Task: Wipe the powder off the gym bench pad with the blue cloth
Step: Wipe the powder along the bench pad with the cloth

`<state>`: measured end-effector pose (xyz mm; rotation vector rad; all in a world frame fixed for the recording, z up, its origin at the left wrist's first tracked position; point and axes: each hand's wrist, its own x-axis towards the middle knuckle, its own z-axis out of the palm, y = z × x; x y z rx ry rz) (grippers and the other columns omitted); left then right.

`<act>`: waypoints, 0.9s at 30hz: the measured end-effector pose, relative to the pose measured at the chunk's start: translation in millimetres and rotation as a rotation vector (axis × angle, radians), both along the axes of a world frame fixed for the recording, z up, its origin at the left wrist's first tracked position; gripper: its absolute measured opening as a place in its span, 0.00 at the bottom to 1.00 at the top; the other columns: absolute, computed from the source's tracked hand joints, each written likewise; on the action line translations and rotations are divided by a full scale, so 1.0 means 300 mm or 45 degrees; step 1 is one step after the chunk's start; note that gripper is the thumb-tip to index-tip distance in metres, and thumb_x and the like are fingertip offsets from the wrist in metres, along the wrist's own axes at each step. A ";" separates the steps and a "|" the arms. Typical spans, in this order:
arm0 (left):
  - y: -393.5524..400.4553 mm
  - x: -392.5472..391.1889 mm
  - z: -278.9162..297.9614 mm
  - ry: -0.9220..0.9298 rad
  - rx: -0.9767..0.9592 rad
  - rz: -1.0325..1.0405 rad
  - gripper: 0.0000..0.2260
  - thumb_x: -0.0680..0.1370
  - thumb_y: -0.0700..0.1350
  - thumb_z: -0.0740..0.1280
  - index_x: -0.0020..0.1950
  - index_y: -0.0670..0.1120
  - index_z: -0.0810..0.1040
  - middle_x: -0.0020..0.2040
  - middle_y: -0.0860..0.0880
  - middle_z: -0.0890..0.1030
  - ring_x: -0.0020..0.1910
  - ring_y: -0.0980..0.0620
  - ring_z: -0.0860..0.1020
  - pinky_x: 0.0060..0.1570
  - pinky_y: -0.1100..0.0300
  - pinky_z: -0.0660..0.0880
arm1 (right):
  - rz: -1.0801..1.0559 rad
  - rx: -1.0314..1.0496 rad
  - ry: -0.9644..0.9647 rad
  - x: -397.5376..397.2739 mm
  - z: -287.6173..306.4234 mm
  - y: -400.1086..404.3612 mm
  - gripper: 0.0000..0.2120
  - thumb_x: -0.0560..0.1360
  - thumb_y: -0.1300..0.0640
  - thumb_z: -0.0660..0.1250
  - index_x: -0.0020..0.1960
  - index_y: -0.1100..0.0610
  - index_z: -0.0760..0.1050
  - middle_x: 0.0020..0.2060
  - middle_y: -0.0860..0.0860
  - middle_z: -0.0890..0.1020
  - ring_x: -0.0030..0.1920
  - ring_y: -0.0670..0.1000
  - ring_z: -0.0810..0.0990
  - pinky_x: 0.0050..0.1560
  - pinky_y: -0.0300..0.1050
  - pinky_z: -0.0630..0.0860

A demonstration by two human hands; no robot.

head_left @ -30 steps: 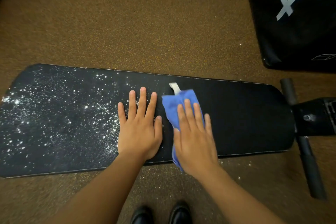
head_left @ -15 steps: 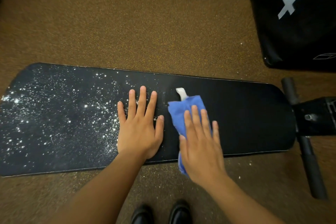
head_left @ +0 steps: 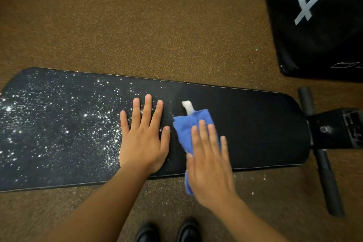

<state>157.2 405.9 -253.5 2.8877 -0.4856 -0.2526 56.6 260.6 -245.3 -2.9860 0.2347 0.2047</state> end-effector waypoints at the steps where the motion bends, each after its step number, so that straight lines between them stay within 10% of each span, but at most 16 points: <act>1: 0.001 0.000 0.001 0.001 -0.001 0.001 0.29 0.81 0.58 0.44 0.81 0.52 0.47 0.81 0.49 0.44 0.79 0.46 0.39 0.75 0.40 0.40 | -0.045 -0.017 0.000 0.006 -0.001 -0.038 0.28 0.80 0.49 0.47 0.78 0.59 0.55 0.78 0.56 0.54 0.78 0.57 0.51 0.73 0.62 0.56; 9: -0.005 -0.004 0.001 0.000 0.020 0.005 0.29 0.81 0.58 0.43 0.81 0.51 0.46 0.81 0.49 0.43 0.79 0.46 0.38 0.75 0.41 0.38 | -0.192 0.081 -0.031 0.358 -0.001 0.003 0.30 0.82 0.49 0.46 0.80 0.59 0.44 0.79 0.55 0.44 0.78 0.56 0.39 0.76 0.60 0.41; 14: -0.003 -0.002 -0.001 0.017 -0.011 -0.005 0.29 0.81 0.57 0.43 0.81 0.51 0.46 0.81 0.49 0.42 0.79 0.46 0.37 0.75 0.40 0.38 | 0.126 0.100 -0.026 0.140 0.002 0.023 0.29 0.82 0.47 0.42 0.79 0.58 0.50 0.79 0.54 0.50 0.79 0.54 0.44 0.76 0.59 0.47; 27: -0.002 -0.002 0.001 0.018 -0.009 -0.005 0.28 0.81 0.58 0.42 0.80 0.52 0.45 0.80 0.50 0.41 0.79 0.47 0.36 0.75 0.41 0.38 | -0.125 0.056 -0.046 0.266 -0.002 0.019 0.31 0.79 0.48 0.41 0.79 0.60 0.47 0.79 0.57 0.47 0.79 0.57 0.42 0.77 0.60 0.47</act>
